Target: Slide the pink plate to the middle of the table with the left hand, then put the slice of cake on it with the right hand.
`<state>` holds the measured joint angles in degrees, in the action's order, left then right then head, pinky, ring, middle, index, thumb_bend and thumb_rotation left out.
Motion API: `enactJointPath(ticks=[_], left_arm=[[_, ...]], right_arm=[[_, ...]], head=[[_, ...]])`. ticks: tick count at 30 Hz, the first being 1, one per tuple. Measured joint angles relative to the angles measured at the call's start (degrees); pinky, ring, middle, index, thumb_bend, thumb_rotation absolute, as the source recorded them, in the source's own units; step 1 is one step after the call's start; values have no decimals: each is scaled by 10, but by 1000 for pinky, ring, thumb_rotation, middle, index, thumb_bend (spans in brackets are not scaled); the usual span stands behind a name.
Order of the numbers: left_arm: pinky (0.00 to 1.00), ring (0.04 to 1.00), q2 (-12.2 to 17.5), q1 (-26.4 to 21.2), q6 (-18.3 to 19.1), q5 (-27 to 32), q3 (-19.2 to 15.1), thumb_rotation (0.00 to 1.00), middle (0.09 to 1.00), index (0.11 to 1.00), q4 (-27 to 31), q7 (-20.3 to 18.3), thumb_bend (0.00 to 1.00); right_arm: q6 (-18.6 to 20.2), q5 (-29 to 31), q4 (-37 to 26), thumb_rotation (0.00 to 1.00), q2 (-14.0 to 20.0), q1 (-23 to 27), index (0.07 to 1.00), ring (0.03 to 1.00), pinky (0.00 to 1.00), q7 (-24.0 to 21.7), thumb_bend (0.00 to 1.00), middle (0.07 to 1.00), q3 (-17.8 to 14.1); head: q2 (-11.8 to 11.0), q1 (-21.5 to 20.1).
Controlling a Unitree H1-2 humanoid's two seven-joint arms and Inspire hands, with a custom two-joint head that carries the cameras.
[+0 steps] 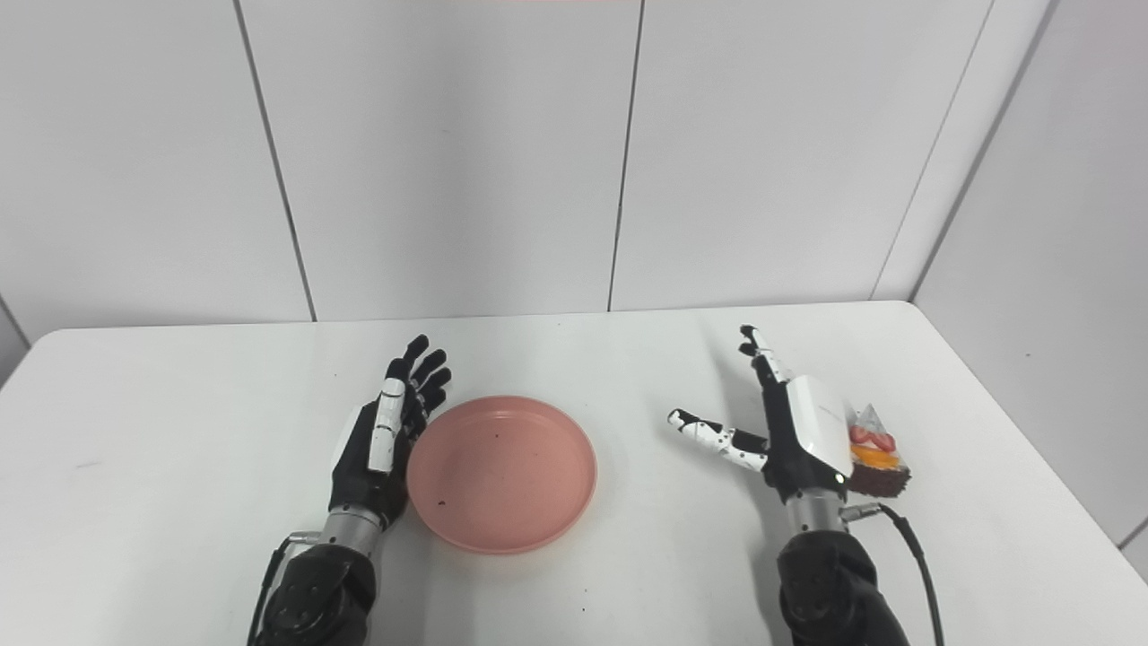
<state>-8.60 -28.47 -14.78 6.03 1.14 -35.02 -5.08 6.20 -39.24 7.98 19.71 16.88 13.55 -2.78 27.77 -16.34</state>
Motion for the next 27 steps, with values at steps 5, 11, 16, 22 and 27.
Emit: enactJointPath(ticks=[5, 11, 16, 22, 27], left_arm=[[950, 933, 2, -6, -9, 12, -2, 1000, 939, 929, -12, -12, 639], [958, 936, 4, -6, -9, 14, -3, 1000, 942, 927, -10, -12, 643], [953, 937, 6, -8, -20, 15, -2, 1000, 945, 934, -15, -17, 642], [948, 935, 6, -8, -23, 15, -2, 1000, 944, 935, -17, -16, 647], [957, 935, 7, -8, -24, 15, -2, 1000, 942, 931, -16, -16, 645]], right_arm=[[72, -49, -52, 606, 12, 0, 874, 861, 812, -25, 855, 865, 6], [173, -80, -130, 547, 46, -3, 880, 895, 848, -111, 845, 890, 4], [200, -86, -153, 419, 54, -12, 879, 905, 934, -152, 837, 898, -5], [205, -111, -163, 400, 75, -20, 890, 923, 970, -219, 849, 917, -39], [206, -171, -168, 428, 72, -21, 874, 911, 934, -309, 887, 903, -71]], head=[[0, -14], [2, -14], [3, -14], [3, -14], [3, -12]])
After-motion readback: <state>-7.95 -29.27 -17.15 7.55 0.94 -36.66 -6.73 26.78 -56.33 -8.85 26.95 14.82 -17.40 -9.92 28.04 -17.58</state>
